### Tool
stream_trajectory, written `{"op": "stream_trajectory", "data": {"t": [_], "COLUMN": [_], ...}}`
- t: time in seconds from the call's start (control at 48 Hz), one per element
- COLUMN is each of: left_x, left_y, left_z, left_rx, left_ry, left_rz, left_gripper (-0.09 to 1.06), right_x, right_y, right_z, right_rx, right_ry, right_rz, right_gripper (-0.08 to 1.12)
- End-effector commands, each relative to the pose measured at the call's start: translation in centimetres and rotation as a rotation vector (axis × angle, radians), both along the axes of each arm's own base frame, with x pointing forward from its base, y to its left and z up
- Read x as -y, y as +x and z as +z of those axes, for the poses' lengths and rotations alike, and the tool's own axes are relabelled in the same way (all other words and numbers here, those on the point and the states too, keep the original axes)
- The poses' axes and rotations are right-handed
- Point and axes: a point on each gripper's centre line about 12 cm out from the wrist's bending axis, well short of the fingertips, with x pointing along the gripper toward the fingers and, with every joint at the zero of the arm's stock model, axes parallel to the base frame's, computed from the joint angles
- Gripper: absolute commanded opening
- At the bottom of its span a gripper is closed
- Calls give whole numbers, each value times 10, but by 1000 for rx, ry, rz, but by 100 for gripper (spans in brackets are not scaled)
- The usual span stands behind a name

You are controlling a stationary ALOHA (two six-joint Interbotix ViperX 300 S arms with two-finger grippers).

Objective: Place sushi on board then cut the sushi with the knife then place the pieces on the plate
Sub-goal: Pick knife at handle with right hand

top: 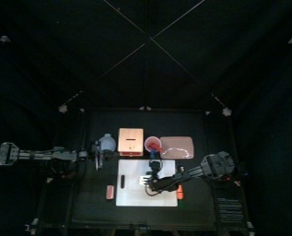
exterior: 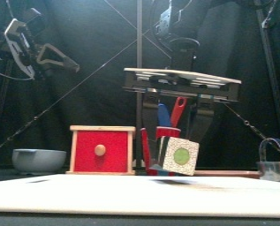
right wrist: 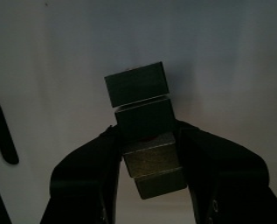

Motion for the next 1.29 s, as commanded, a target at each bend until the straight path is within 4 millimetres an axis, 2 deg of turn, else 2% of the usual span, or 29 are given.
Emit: {"op": "stream_trajectory", "data": {"t": [0.021, 0.396, 0.667, 0.833, 0.958, 1.292], "left_x": [0, 2, 2, 2, 1, -1], "left_y": [2, 1, 1, 1, 1, -1], "left_z": [3, -1, -2, -3, -3, 2], "left_rx": [-2, -42, -56, -61, -60, -40], "left_ry": [14, 50, 54, 55, 52, 47], "left_rz": [-5, -28, -31, -32, -28, -12], "left_gripper": [-2, -2, -2, -2, -2, -2], "right_x": [-3, -9, -9, -4, -8, 0], "right_y": [7, 17, 16, 8, 0, -13], "right_z": [16, 8, 16, 46, 76, 138], "right_rx": [41, 32, 26, 53, 90, 105], "right_ry": [27, 34, 23, -12, -54, -149], "right_rz": [-15, -10, -4, 11, 127, 531], "right_gripper": [59, 84, 85, 85, 85, 84]}}
